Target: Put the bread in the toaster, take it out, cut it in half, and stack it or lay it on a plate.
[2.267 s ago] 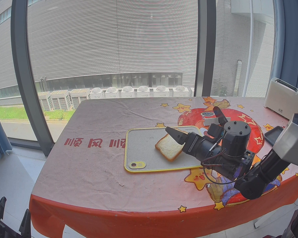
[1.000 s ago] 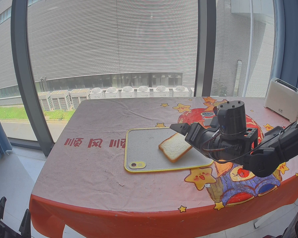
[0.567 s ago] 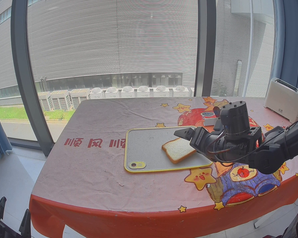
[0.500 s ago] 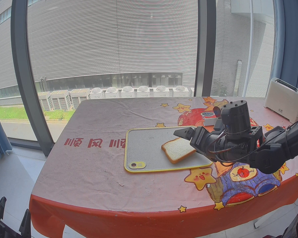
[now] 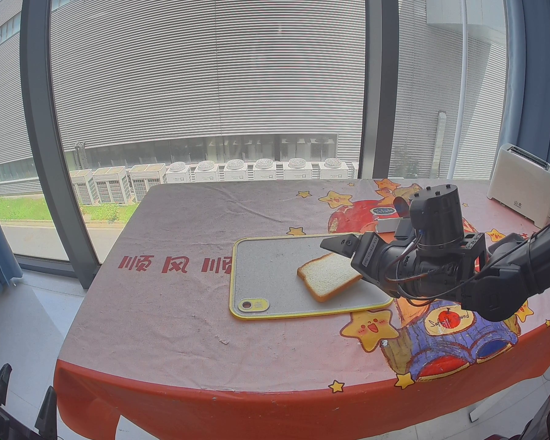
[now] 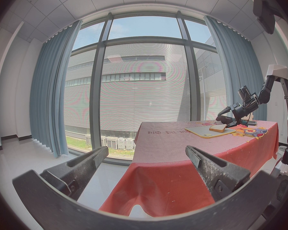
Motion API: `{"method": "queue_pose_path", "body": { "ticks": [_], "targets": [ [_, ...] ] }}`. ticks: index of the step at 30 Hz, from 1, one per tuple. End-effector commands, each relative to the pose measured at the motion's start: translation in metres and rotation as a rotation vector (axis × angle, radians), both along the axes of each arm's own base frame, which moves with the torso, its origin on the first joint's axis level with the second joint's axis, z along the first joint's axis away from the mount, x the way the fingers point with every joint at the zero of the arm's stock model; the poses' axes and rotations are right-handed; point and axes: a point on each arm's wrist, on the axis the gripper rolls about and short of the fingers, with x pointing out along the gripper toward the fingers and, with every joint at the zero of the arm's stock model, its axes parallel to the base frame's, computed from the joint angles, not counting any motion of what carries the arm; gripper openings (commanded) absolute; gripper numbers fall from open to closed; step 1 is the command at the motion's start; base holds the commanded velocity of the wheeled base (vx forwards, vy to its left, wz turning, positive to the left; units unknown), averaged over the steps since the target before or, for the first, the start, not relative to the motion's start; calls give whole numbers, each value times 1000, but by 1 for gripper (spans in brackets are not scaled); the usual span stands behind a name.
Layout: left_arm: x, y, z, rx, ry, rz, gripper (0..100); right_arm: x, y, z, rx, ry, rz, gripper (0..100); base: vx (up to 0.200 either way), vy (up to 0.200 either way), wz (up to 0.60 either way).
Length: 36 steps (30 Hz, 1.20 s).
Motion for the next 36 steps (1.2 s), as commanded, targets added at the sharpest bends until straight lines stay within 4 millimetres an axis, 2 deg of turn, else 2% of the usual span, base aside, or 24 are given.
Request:
{"method": "queue_pose_path", "body": {
  "ticks": [1,9,13,17,20,30,36],
  "targets": [
    [0,0,-5,0,4,0,100,4,0,-1,2,-6,-8,100,0,0,0],
    [0,0,-5,0,4,1,100,13,3,1,16,-17,-19,100,0,0,0],
    [0,0,-5,0,4,1,100,7,2,1,-4,-8,-8,100,0,0,0],
    [0,0,-5,0,4,0,100,-7,-8,8,-67,-51,31,100,0,0,0],
    [0,0,-5,0,4,0,100,-9,-8,6,-108,-59,45,100,0,0,0],
    [0,0,-5,0,4,0,100,5,-6,-7,-122,-40,22,100,0,0,0],
    [0,0,-5,0,4,0,100,-14,-13,24,-84,-110,38,100,0,0,0]
  ]
}}
